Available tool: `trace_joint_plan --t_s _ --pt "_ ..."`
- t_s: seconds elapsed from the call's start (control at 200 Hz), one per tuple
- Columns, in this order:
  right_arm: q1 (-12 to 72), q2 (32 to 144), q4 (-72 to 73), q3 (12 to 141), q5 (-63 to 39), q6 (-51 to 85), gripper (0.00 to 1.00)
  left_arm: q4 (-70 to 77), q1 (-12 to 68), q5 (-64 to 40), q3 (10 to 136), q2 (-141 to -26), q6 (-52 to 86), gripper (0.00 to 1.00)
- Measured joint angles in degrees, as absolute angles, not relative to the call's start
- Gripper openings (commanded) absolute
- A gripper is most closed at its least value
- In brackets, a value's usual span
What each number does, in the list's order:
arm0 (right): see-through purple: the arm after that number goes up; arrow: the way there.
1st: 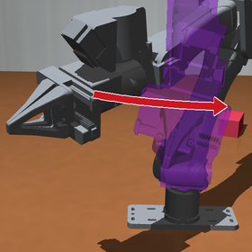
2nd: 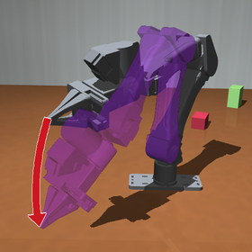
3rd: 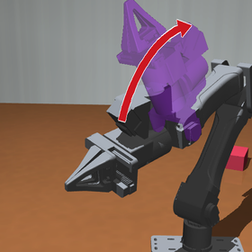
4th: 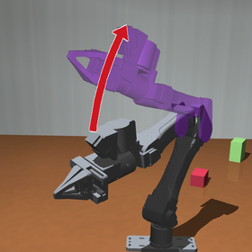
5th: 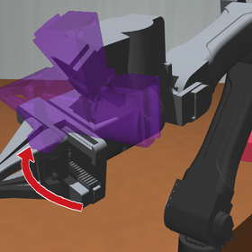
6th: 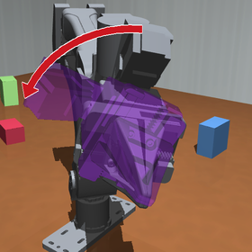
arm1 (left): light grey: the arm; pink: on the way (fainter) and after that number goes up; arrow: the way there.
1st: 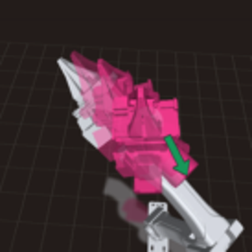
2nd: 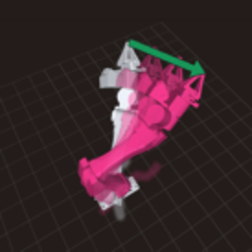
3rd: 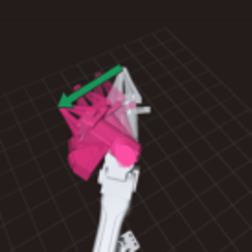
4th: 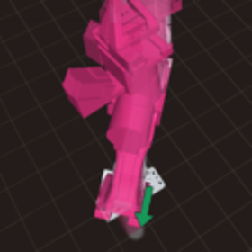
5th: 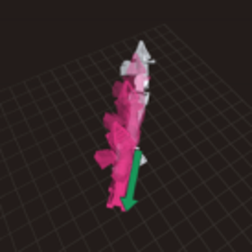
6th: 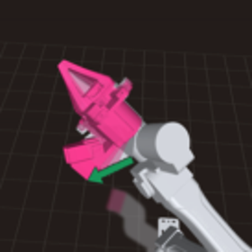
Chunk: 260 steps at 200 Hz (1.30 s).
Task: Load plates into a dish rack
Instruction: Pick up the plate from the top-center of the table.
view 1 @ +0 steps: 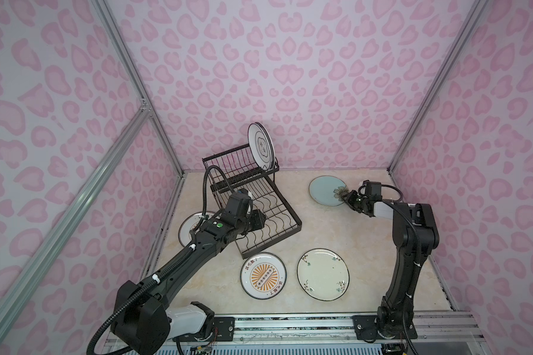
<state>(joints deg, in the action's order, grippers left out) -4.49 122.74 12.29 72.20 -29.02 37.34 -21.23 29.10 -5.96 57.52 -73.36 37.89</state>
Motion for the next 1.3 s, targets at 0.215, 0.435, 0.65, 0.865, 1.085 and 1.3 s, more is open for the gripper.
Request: trace_joint_plan --t_s 0.215,0.435,0.65,0.865,1.085,1.3 --pt "-4.5 123.0 12.1 72.5 -29.2 37.5 0.21 -21.3 29.1 -5.9 57.5 -73.4 37.9 0.33" --pt "-4.5 123.1 12.1 72.5 -29.4 38.4 0.11 -21.3 29.1 -5.6 57.5 -73.3 37.9 0.33" --pt "-4.5 123.2 12.4 72.9 -30.9 39.6 0.02 -21.3 29.1 -5.6 57.5 -73.2 37.9 0.33" --pt "-4.5 122.6 12.2 73.0 -31.7 40.0 0.0 -21.5 29.1 -5.5 57.5 -73.2 37.7 0.33" --pt "-4.6 118.9 9.7 72.5 -32.1 38.0 0.0 -21.7 29.1 -6.1 57.5 -73.4 37.7 0.35" --pt "-4.6 114.4 5.8 70.7 -31.9 35.0 0.0 -21.7 29.2 -6.2 57.5 -74.0 37.7 0.35"
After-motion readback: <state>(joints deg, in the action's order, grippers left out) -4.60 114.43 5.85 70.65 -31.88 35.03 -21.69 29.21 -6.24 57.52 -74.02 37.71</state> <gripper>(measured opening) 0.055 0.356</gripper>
